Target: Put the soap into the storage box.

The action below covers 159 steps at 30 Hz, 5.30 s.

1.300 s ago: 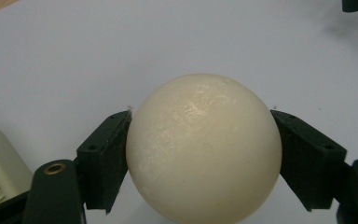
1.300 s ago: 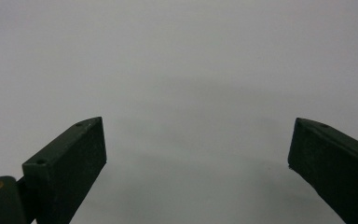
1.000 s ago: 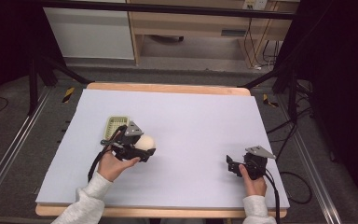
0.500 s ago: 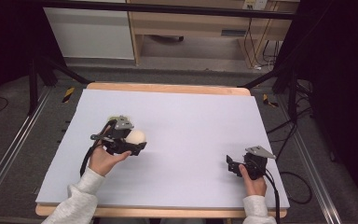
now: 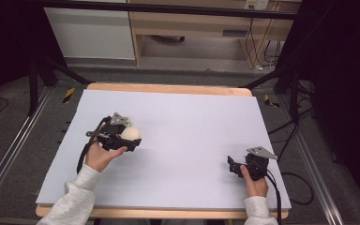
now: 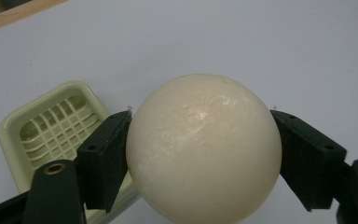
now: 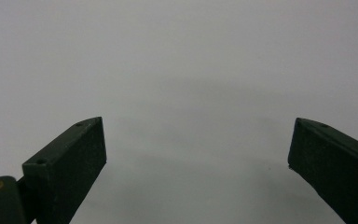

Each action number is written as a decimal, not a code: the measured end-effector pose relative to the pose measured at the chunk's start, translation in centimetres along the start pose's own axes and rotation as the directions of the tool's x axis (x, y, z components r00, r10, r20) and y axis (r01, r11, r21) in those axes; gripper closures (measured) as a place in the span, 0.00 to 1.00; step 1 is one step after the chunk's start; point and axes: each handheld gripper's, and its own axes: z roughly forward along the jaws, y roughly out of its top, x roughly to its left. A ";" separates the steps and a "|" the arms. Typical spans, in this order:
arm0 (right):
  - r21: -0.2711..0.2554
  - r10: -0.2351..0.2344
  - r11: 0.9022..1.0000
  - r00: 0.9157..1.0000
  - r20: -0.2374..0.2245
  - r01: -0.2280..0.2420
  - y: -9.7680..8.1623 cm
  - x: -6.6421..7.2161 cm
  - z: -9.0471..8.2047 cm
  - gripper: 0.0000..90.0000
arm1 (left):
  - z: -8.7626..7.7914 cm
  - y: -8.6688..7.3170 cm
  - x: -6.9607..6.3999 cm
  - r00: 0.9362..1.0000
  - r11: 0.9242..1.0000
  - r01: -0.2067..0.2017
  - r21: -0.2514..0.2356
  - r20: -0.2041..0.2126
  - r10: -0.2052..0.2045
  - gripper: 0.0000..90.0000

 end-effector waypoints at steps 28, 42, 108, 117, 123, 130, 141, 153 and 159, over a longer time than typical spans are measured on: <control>0.001 0.001 1.000 1.000 -0.005 -0.001 0.0 0.0 0.0 0.05 | 0.6 0.7 2.7 0.998 0.999 0.047 0.008 -0.044 -0.047 0.26; -0.004 -0.002 1.000 1.000 -0.004 0.002 0.0 0.0 0.0 0.05 | 1.6 0.6 4.3 0.994 0.996 0.093 0.011 -0.063 -0.092 0.26; -0.004 -0.001 1.000 1.000 -0.008 0.001 0.0 -0.1 0.0 0.05 | 5.4 -1.5 8.9 0.975 0.976 0.188 0.112 -0.144 -0.171 0.26; -0.004 -0.001 1.000 1.000 -0.008 0.001 0.0 -0.1 0.0 0.05 | 5.7 -1.5 8.7 0.976 0.977 0.179 0.118 -0.148 -0.161 0.26; -0.004 0.000 1.000 1.000 -0.008 0.000 0.0 -0.1 0.0 0.05 | 5.8 -1.5 8.6 0.977 0.977 0.175 0.118 -0.147 -0.158 0.26; -0.005 -0.002 1.000 1.000 -0.009 0.002 0.0 -0.1 0.0 0.05 | 5.8 -1.5 8.6 0.977 0.978 0.173 0.115 -0.149 -0.155 0.26; -0.006 -0.002 1.000 1.000 -0.009 0.001 0.0 -0.1 0.0 0.05 | 5.3 -1.4 8.4 0.976 0.982 0.165 0.090 -0.156 -0.150 0.21; -0.006 -0.001 1.000 1.000 -0.006 0.001 0.0 0.0 -0.1 0.05 | 1.6 -2.9 6.6 0.983 0.990 0.140 -0.019 -0.116 -0.142 0.13; -0.007 -0.002 1.000 1.000 -0.008 0.001 0.0 -0.1 -0.1 0.05 | 0.2 -5.1 5.7 0.983 0.987 0.147 -0.065 -0.102 -0.153 0.13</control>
